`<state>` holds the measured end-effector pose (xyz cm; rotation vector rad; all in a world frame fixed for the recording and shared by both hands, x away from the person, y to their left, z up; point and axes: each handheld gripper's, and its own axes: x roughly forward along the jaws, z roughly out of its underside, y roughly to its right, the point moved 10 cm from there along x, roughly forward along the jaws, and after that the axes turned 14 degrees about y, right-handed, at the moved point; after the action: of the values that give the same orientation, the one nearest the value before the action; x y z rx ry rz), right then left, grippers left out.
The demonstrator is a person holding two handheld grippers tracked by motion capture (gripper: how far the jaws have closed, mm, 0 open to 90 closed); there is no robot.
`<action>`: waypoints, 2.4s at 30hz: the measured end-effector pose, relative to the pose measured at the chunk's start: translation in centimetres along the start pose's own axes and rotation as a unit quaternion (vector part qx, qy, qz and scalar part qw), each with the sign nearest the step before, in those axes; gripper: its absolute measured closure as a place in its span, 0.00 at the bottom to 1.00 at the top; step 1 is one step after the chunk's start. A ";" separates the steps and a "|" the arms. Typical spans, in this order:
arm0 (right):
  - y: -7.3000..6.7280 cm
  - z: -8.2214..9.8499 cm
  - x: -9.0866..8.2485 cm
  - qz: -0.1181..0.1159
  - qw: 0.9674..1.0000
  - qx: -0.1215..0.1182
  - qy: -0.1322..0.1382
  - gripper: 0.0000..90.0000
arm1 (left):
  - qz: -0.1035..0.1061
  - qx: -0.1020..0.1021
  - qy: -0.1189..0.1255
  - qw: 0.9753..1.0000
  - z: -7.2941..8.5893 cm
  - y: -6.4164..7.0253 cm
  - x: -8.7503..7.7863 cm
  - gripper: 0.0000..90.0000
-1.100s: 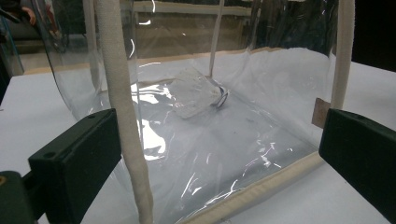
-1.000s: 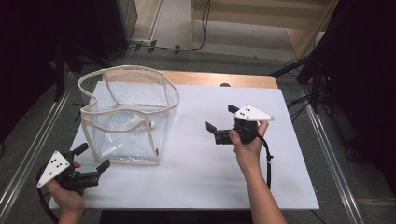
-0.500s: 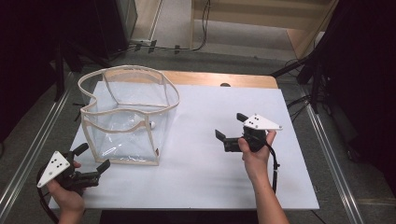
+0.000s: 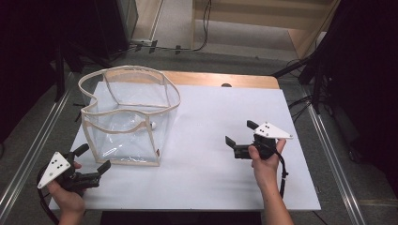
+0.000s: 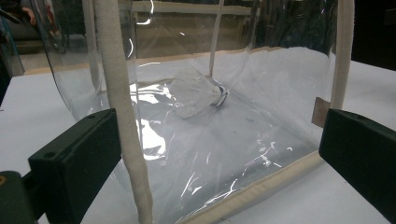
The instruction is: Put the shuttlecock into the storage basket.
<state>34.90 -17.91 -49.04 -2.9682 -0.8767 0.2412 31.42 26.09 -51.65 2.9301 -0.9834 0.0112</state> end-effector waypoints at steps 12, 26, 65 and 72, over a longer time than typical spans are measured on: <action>1.6 1.4 -1.6 0.018 1.000 0.005 -0.004 0.00 | 0.000 0.003 -0.001 1.000 0.0 0.0 0.0 0.00; 3.5 2.2 -3.8 0.043 0.999 0.008 -0.009 0.00 | -0.001 0.004 -0.001 1.000 0.0 0.0 0.0 0.00; 8.7 5.5 -10.0 0.097 0.995 0.024 -0.016 0.00 | -0.004 0.008 -0.003 1.000 0.1 0.1 0.0 0.00; 9.2 6.3 -11.2 0.101 0.994 0.031 -0.020 0.00 | -0.003 0.009 -0.003 1.000 0.1 0.1 0.0 0.00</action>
<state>29.55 -31.71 -54.41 -3.0030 -0.5596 0.3300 31.36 26.05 -51.72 2.9506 -0.9795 0.0098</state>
